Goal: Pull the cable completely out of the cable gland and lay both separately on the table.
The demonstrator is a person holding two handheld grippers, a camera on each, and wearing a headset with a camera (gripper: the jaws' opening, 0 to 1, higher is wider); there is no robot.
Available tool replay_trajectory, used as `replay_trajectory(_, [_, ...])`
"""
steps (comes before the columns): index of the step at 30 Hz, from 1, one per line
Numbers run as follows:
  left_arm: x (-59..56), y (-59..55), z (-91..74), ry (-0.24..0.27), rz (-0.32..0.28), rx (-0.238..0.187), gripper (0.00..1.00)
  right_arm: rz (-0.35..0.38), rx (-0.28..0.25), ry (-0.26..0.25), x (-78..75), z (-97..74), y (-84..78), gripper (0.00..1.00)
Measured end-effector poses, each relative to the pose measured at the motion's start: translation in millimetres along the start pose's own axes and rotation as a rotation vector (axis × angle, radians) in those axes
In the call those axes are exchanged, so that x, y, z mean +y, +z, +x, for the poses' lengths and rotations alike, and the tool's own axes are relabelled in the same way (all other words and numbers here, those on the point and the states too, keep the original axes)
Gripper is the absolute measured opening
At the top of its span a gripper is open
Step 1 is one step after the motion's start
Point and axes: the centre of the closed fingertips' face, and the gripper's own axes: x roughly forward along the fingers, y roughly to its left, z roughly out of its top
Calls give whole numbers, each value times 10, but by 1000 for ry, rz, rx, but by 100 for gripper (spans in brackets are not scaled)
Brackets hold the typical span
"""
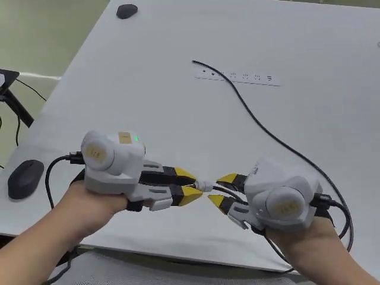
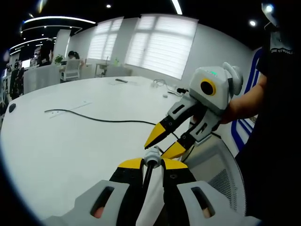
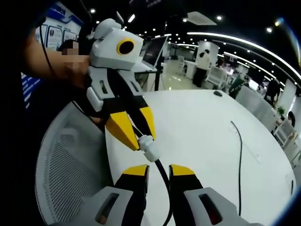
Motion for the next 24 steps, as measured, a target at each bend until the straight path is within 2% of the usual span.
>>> replay_trajectory(7, [-16, -13, 6, -3, 0, 2, 15, 16, -1, -14, -48, 0, -27, 4])
replay_trajectory(17, [-16, 0, 20, -2, 11, 1, 15, 78, -17, -23, -61, 2, -44, 2])
replay_trajectory(20, [-4, 16, 21, 1, 6, -5, 15, 108, -8, -35, -110, 3, -85, 2])
replay_trajectory(24, [13, 28, 17, 5, 5, -7, 15, 195, -4, -42, -187, 2, -176, 2])
